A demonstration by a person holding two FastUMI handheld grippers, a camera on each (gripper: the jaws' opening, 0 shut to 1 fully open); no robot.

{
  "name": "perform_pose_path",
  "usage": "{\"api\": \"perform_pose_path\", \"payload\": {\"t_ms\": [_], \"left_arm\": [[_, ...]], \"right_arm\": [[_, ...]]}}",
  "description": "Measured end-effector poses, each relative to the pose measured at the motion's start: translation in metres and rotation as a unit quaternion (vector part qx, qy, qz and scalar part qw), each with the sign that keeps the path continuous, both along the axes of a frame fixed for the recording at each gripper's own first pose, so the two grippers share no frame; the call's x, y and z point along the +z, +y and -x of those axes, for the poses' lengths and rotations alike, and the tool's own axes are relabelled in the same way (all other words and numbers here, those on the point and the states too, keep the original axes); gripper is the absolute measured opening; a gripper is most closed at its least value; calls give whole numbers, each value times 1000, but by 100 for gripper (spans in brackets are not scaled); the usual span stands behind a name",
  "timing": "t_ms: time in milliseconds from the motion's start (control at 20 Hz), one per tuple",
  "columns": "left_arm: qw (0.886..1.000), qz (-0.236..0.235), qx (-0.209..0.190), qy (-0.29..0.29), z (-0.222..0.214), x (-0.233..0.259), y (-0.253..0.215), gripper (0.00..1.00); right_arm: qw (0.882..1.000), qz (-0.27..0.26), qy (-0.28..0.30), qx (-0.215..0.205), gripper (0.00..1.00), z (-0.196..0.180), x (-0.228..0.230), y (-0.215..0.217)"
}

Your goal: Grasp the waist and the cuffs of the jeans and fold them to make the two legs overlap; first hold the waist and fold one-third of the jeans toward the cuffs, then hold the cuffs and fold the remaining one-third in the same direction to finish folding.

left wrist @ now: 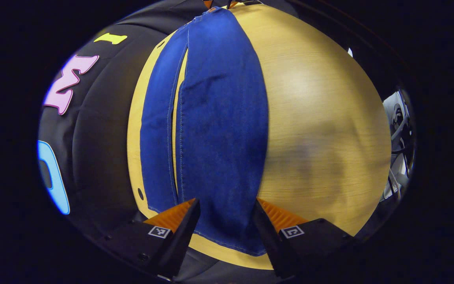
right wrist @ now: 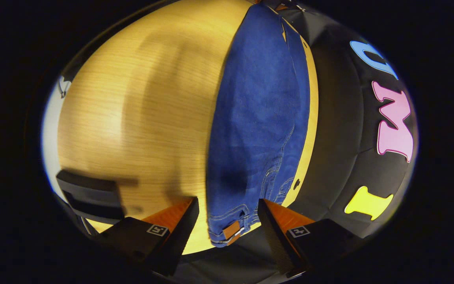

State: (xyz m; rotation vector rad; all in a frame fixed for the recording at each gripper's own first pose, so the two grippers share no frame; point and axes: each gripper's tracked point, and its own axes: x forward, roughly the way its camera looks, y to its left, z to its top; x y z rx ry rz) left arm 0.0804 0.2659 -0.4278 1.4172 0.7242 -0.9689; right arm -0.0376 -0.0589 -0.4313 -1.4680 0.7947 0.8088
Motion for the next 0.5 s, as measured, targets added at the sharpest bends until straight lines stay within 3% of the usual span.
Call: {"api": "perform_pose_path", "payload": {"t_ms": [100,200,250,450,500], "left_arm": [[1000,3,12,-2,-1,0,0,84],[1000,2,31,6,1,-1,-1,82],[999,-3,46,14,1,-7,-5,76],[998,-18,63,-3,-1,-11,2,27],[997,-7,71,1,3,-7,4,14]], "right_arm": [[1000,10,1,-14,89,-8,-9,-6],[999,20,18,-38,69,-4,-17,-6],[998,25,27,-44,58,-4,-20,-3],[993,6,34,-110,10,2,-25,-6],[990,-2,43,-134,5,2,-23,-8]]}}
